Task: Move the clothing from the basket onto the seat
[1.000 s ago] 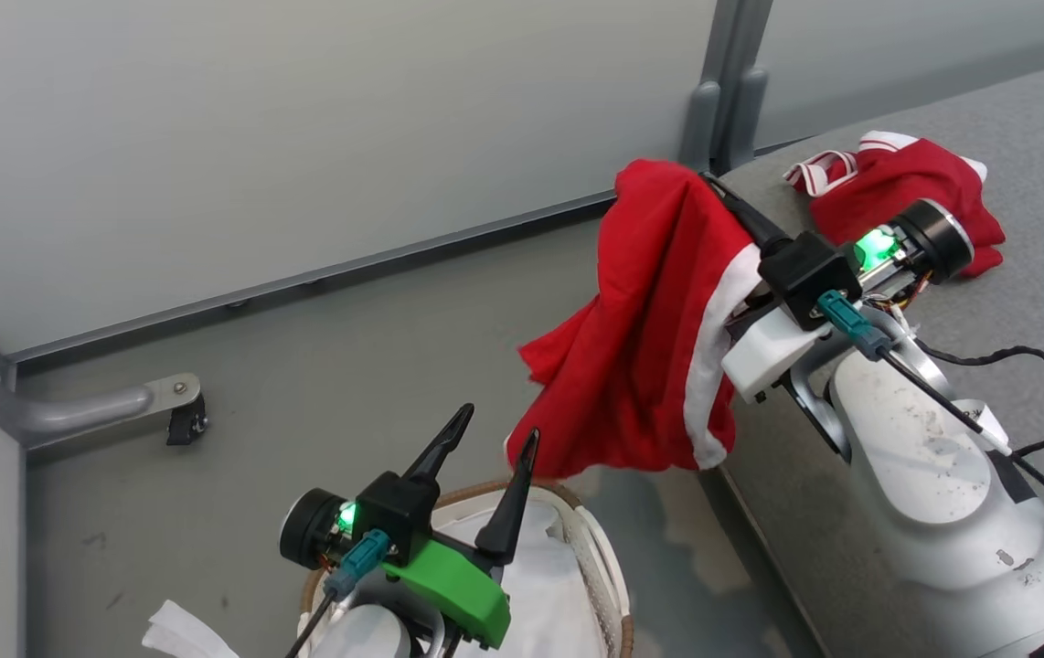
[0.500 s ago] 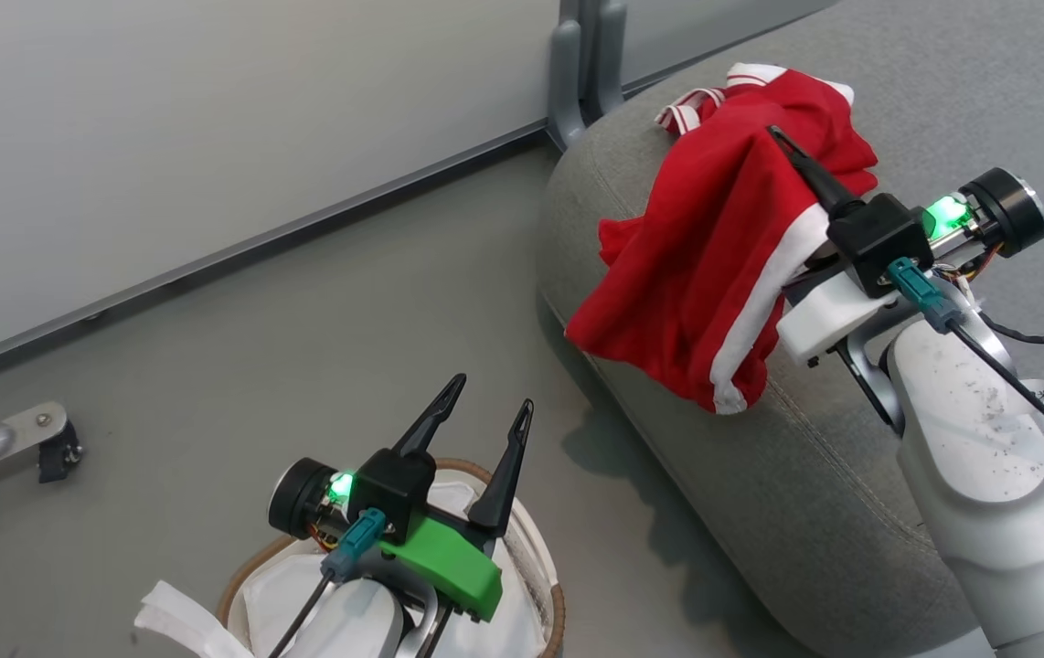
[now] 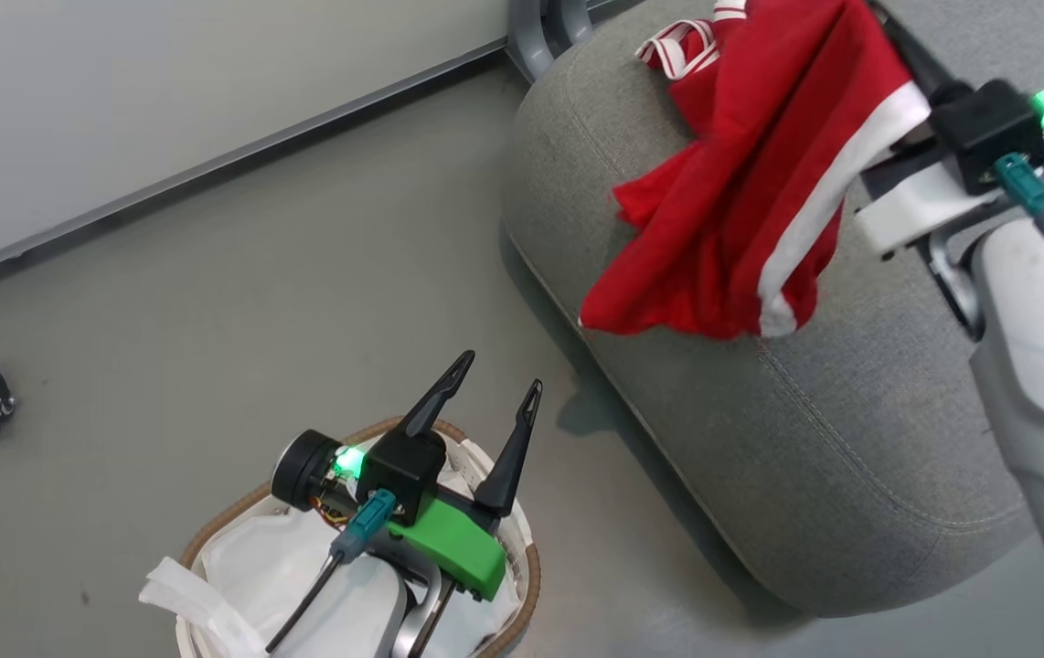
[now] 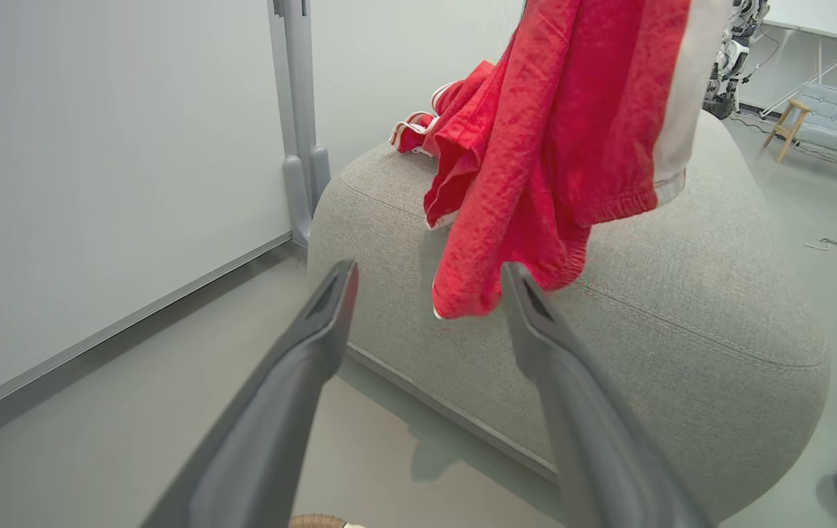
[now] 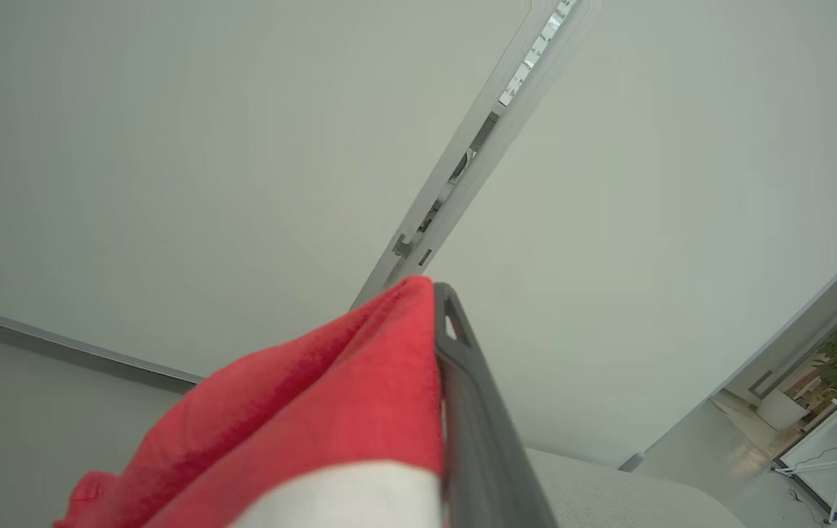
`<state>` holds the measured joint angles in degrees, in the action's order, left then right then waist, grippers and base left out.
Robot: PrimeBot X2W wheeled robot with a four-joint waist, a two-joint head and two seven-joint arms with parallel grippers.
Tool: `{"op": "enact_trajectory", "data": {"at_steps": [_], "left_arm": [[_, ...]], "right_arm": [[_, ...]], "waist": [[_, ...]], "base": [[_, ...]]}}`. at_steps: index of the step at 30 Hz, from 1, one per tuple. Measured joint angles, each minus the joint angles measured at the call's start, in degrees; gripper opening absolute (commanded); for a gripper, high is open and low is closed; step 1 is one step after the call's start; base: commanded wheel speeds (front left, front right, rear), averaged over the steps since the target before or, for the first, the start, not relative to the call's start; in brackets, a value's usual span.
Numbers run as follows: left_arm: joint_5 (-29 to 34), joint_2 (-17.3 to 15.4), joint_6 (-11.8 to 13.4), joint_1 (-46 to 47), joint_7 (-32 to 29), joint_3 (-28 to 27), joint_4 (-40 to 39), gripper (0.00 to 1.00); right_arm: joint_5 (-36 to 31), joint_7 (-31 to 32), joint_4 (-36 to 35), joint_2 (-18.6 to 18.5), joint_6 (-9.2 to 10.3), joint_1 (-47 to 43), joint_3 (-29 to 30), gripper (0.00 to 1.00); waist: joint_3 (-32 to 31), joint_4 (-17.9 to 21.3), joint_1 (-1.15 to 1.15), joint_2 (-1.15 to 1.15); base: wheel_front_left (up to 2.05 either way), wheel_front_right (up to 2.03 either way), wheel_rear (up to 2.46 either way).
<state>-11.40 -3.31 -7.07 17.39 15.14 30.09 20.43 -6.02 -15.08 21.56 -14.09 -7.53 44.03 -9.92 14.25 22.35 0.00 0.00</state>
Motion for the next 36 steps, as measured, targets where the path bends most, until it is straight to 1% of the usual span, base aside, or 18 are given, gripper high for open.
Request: {"op": "enact_trajectory", "data": {"at_steps": [4, 7, 10, 13, 17, 21, 25, 26, 27, 28, 31, 34, 35, 36], "left_arm": [[0.40, -0.05, -0.05, 1.09, 0.00, 0.09, -0.08, 1.00], [0.70, -0.14, -0.05, 1.82, 0.00, 0.16, -0.35, 1.00], [1.00, -0.20, -0.08, 3.02, 0.00, 0.30, -1.00, 1.00], [1.23, -0.23, -0.24, 4.26, 0.00, 0.43, -1.59, 1.00], [1.74, -0.26, -0.25, 5.98, 0.00, 1.22, -2.12, 1.00], [2.25, -0.62, -0.26, 7.48, 0.00, 1.55, -2.71, 1.00], [2.90, -1.20, -0.30, 8.77, 0.00, 1.70, -3.33, 1.00], [3.30, -1.37, -0.30, 9.26, 0.00, 1.68, -3.64, 1.00], [3.48, -1.45, -0.30, 9.36, 0.00, 1.65, -3.74, 1.00], [3.70, -1.69, -0.31, 9.43, 0.00, 1.62, -3.82, 1.00], [3.97, -2.02, -0.31, 9.43, 0.00, 1.56, -3.81, 1.00], [4.15, -2.48, -0.30, 9.42, 0.00, 1.54, -3.77, 1.00], [4.16, -2.60, -0.30, 9.41, 0.00, 1.53, -3.74, 1.00], [4.22, -2.72, -0.30, 9.39, 0.00, 1.44, -3.66, 1.00]], "right_arm": [[0.27, -0.01, 1.21, -4.25, 0.00, 6.67, -0.18, 0.00], [1.34, -0.01, 3.59, -8.03, 0.00, 12.84, 0.42, 0.00], [1.42, 0.18, 7.70, -13.11, 0.00, 18.86, 1.25, 0.00], [1.43, 0.77, 11.69, -16.38, 0.00, 23.43, 2.34, 0.00], [1.60, 1.03, 17.46, -19.01, 0.00, 25.68, 3.83, 0.00], [1.32, 0.92, 22.57, -20.02, 0.00, 25.81, 5.89, 0.00], [0.25, 0.52, 27.14, -19.98, 0.00, 25.07, 10.27, 0.00], [-0.42, 0.42, 29.22, -19.46, 0.00, 23.87, 13.04, 0.00], [-0.78, 0.36, 29.92, -19.20, 0.00, 23.31, 13.96, 0.00], [-2.05, 0.15, 31.76, -18.18, 0.00, 21.87, 16.45, 0.00], [-3.94, 0.09, 33.22, -16.70, 0.00, 20.46, 19.04, 0.00], [-5.73, 0.08, 32.63, -15.43, 0.00, 19.21, 21.53, 0.00], [-6.46, 0.08, 32.10, -14.90, 0.00, 18.64, 22.37, 0.17], [-6.94, 0.08, 31.64, -14.33, 0.00, 18.18, 22.87, 0.38]], "waist": [[1.54, -1.00, 0.00, 0.00], [2.78, -1.96, 0.00, 0.00], [4.30, -3.17, 0.00, 0.00], [6.04, -4.32, 0.00, 0.00], [8.73, -6.08, 0.00, 0.00], [11.57, -7.81, 0.00, 0.00], [14.61, -9.54, 0.00, 0.00], [16.15, -10.35, -0.01, 0.00], [16.74, -10.65, -0.01, 0.00], [18.23, -11.40, -0.01, 0.00], [19.81, -12.09, -0.01, 0.00], [20.86, -12.44, -0.01, 0.00], [21.06, -12.42, -0.01, 0.00], [21.12, -12.33, -0.01, 0.00]], "base": [[0.00, 0.00, 0.00], [0.00, 0.00, 0.00], [0.00, 0.00, 0.00], [0.00, 0.00, 0.00], [0.00, 0.00, 0.00], [0.00, 0.00, 0.00], [0.00, 0.00, 0.00], [0.00, 0.00, 0.00], [0.00, 0.00, 0.00], [0.00, 0.00, 0.00], [0.00, 0.00, 0.00], [0.00, 0.00, 0.00], [0.00, 0.00, 0.00], [0.00, 0.00, 0.00]]}}
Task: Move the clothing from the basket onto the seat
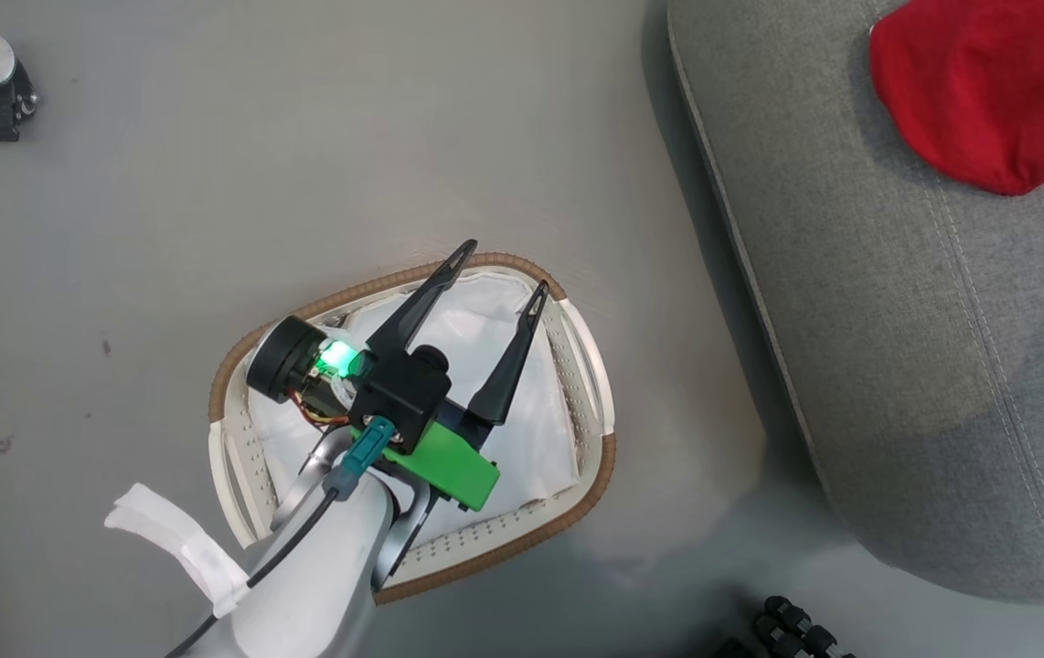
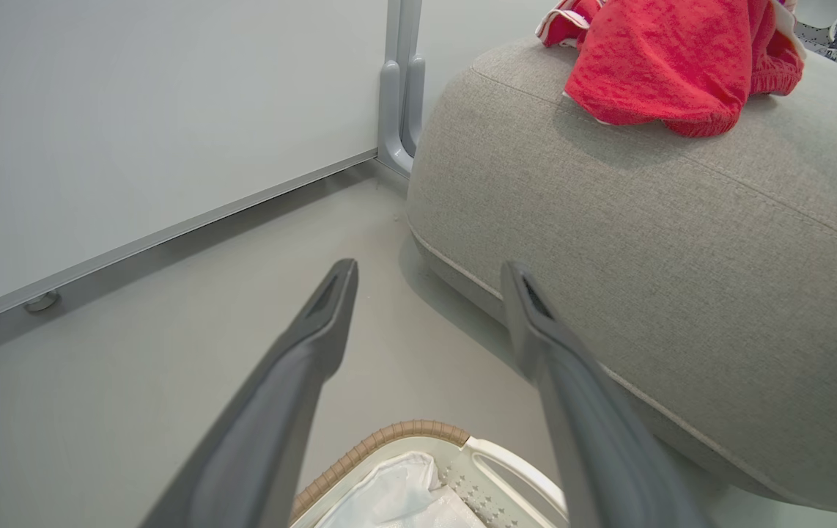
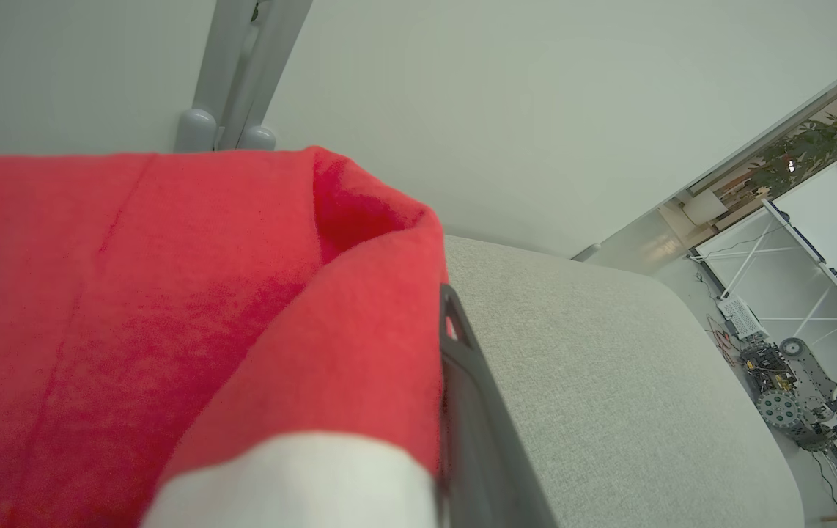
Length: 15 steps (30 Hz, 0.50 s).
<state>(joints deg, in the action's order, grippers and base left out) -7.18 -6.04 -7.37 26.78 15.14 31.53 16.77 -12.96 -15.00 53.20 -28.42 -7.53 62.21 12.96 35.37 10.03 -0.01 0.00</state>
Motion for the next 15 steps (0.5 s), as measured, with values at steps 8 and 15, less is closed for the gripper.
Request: {"op": "enact_trajectory", "data": {"at_steps": [8, 15], "left_arm": [[0.11, -0.13, 0.07, -0.47, 0.00, 0.00, 0.42, 1.00], [-0.93, 0.22, 0.38, -2.26, 0.00, -0.91, 0.36, 1.00]], "right_arm": [[-2.32, -0.08, -4.98, 3.32, 0.00, -5.68, 2.96, 1.00], [-1.41, -0.08, -10.33, 4.98, 0.00, -14.35, 2.74, 1.00]], "waist": [[-1.99, 1.28, 0.00, 0.00], [-5.52, 2.15, 0.00, 0.00]], "base": [[0.00, 0.00, 0.00], [0.00, 0.00, 0.00]]}}
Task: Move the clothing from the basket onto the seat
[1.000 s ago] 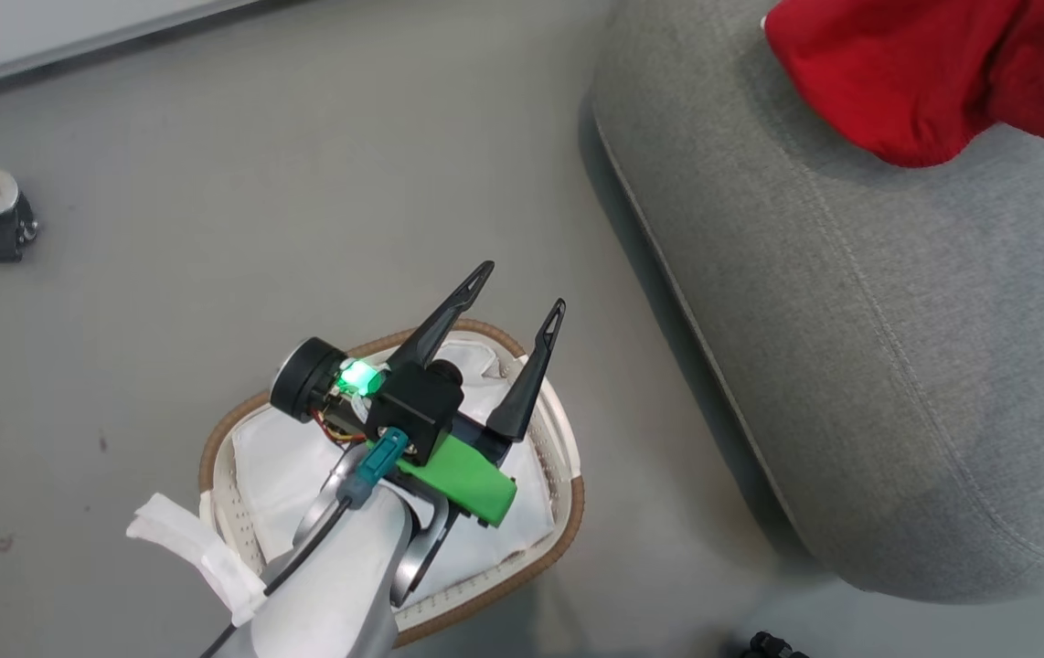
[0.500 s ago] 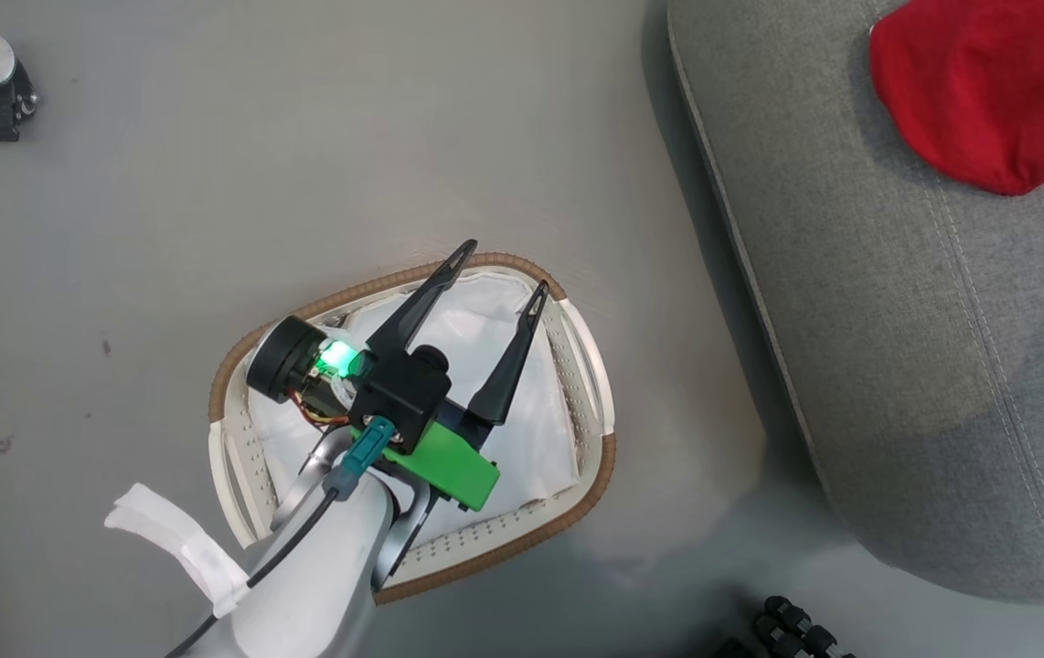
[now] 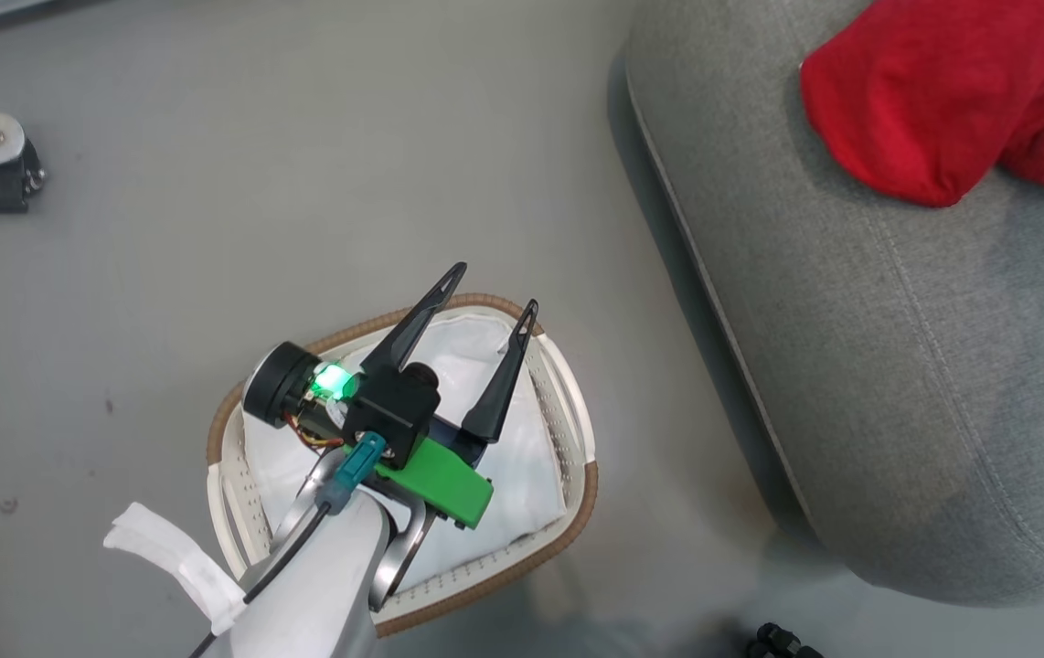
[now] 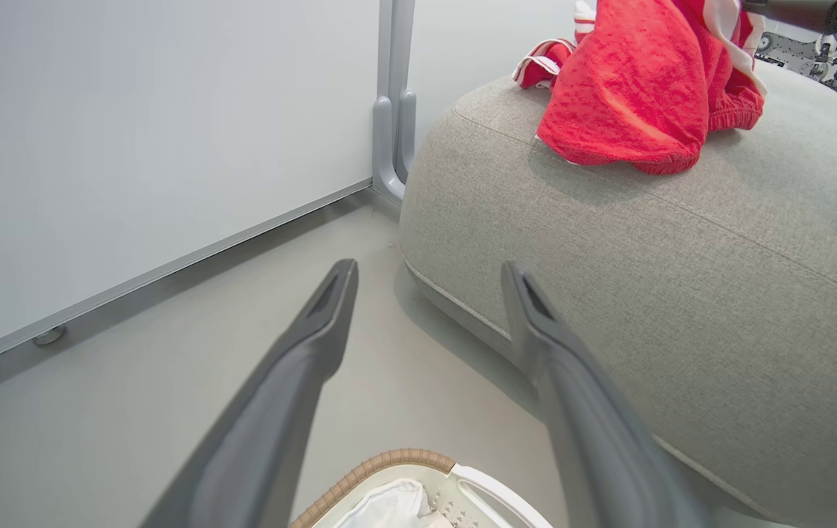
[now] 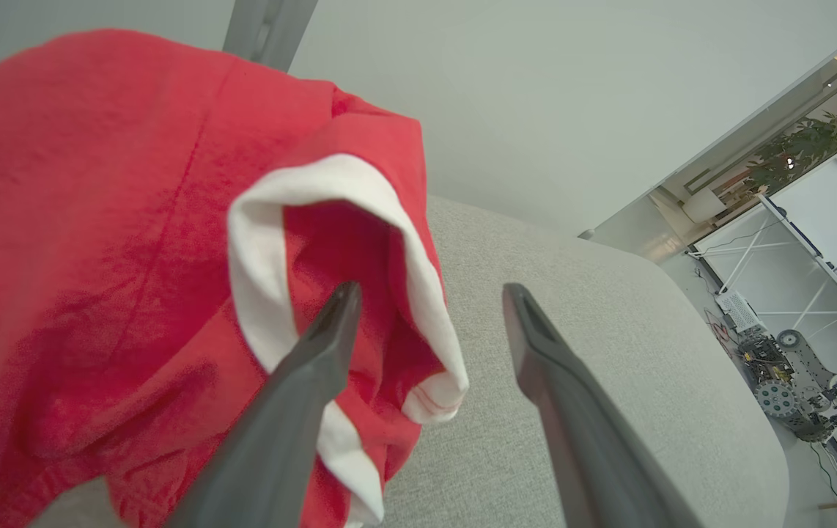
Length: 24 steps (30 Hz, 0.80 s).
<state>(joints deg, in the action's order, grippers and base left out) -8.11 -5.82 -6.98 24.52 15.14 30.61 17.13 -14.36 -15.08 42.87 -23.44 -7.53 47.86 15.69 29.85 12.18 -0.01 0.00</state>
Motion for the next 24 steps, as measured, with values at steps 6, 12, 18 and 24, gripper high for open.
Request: {"op": "enact_trajectory", "data": {"at_steps": [6, 12, 18, 24], "left_arm": [[-1.69, 0.78, 0.43, -2.29, 0.00, -1.74, -0.37, 1.00], [-3.46, 1.58, 0.56, -4.75, 0.00, -4.41, -0.64, 1.00], [-6.03, 2.36, 1.04, -7.89, 0.00, -8.42, -1.97, 1.00], [-6.26, 2.70, 2.53, -11.79, 0.02, -13.73, -3.49, 1.00]], "right_arm": [[1.83, 0.00, -3.26, 1.22, 0.00, -4.89, -1.41, 1.00], [3.32, 0.00, -6.22, 2.20, 0.00, -6.25, -3.99, 1.00], [5.12, 0.00, -8.65, 3.94, 0.00, -7.30, -7.33, 1.00], [8.54, -0.01, -13.04, 9.20, 0.00, -10.73, -6.61, 1.00]], "waist": [[-3.96, 0.37, 0.00, 0.00], [-8.78, 0.20, 0.01, 0.00], [-13.80, -1.02, 0.01, 0.00], [-18.59, -3.33, 0.01, 0.00]], "base": [[0.00, 0.00, 0.00], [0.00, 0.00, 0.00], [0.00, 0.00, 0.00], [0.00, 0.00, 0.00]]}}
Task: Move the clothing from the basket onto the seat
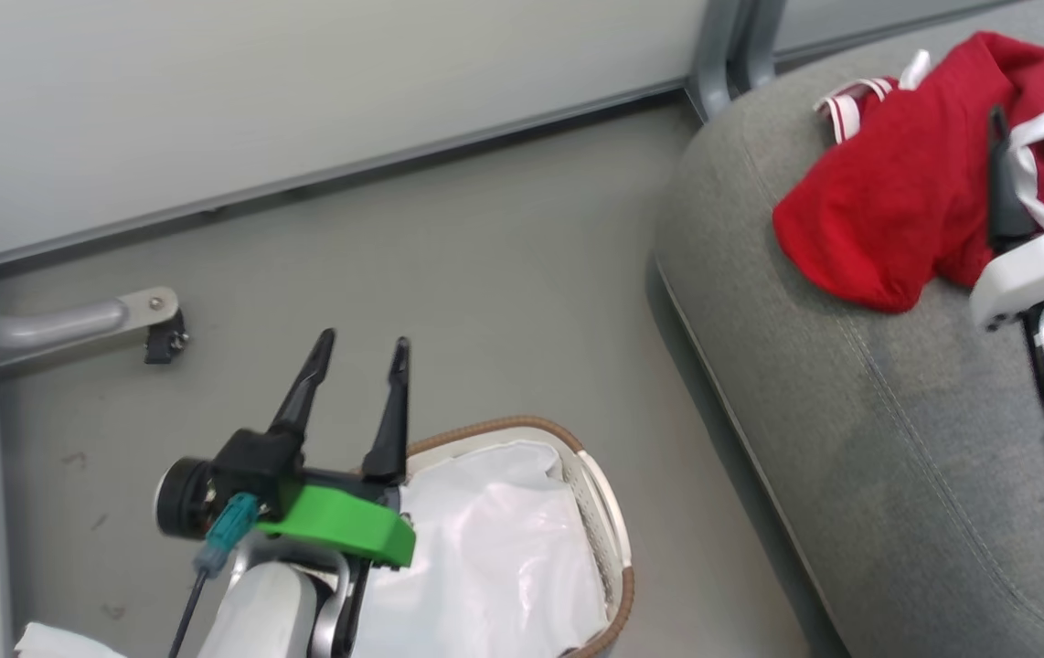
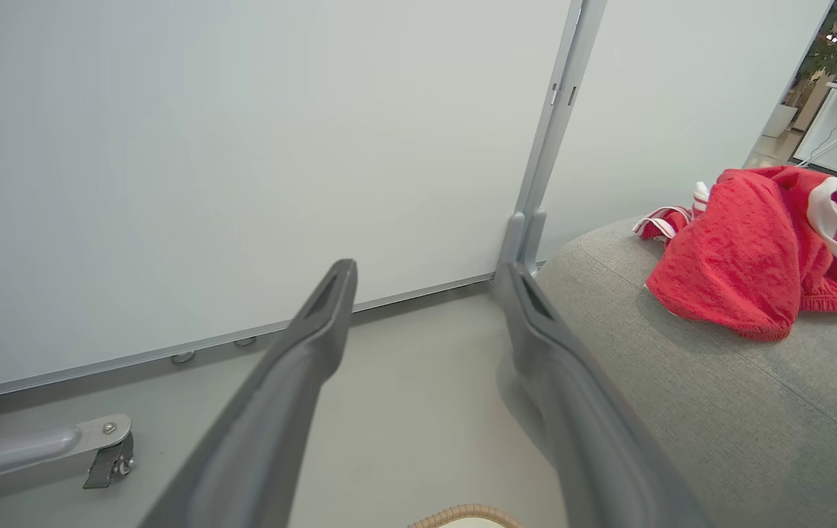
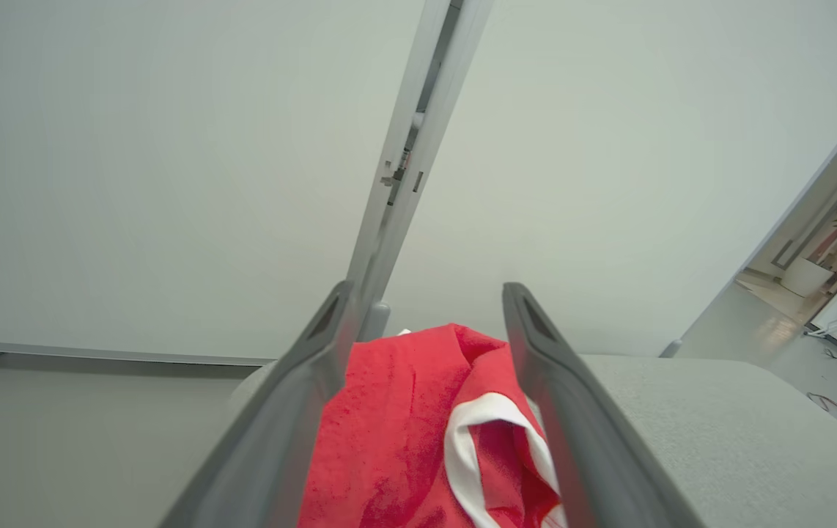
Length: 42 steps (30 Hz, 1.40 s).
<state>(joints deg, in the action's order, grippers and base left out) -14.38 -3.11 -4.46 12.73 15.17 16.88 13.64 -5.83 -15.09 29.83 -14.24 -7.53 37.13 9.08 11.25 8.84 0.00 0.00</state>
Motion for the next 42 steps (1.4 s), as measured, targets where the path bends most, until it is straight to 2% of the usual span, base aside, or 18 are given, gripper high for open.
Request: {"op": "enact_trajectory", "data": {"at_steps": [8, 14, 23, 27, 42], "left_arm": [[-0.54, 0.13, 1.45, -6.02, 0.01, -7.62, -0.93, 1.00], [-0.67, 0.20, 1.98, -10.46, 0.00, -11.36, -1.21, 1.00], [-2.23, 0.23, 3.67, -15.17, 0.00, -12.82, -1.57, 1.00], [-3.13, 0.23, 4.30, -17.29, 0.00, -12.13, -1.97, 1.00], [-4.00, 0.25, 4.95, -18.33, 0.00, -10.73, -1.60, 1.00]], "right_arm": [[1.01, 0.01, -4.46, 8.14, 0.00, -8.57, -0.46, 1.00], [3.38, 0.01, -7.02, 11.34, 0.00, -16.96, -2.64, 1.00], [13.04, 0.01, -9.12, 11.43, 0.00, -26.30, -8.20, 1.00], [13.49, 0.01, -9.27, 11.50, 0.00, -29.02, -10.12, 1.00], [13.60, 0.01, -9.94, 11.48, 0.00, -30.82, -9.71, 1.00]], "waist": [[-4.65, -4.85, 0.00, 0.00], [-8.11, -8.65, 0.00, 0.00], [-11.08, -11.82, 0.00, 0.00], [-11.89, -11.84, 0.00, 0.00], [-12.72, -10.76, 0.00, 0.00]], "base": [[0.00, 0.00, 0.00], [0.00, 0.00, 0.00], [0.00, 0.00, 0.00], [0.00, 0.00, 0.00], [0.00, 0.00, 0.00]]}}
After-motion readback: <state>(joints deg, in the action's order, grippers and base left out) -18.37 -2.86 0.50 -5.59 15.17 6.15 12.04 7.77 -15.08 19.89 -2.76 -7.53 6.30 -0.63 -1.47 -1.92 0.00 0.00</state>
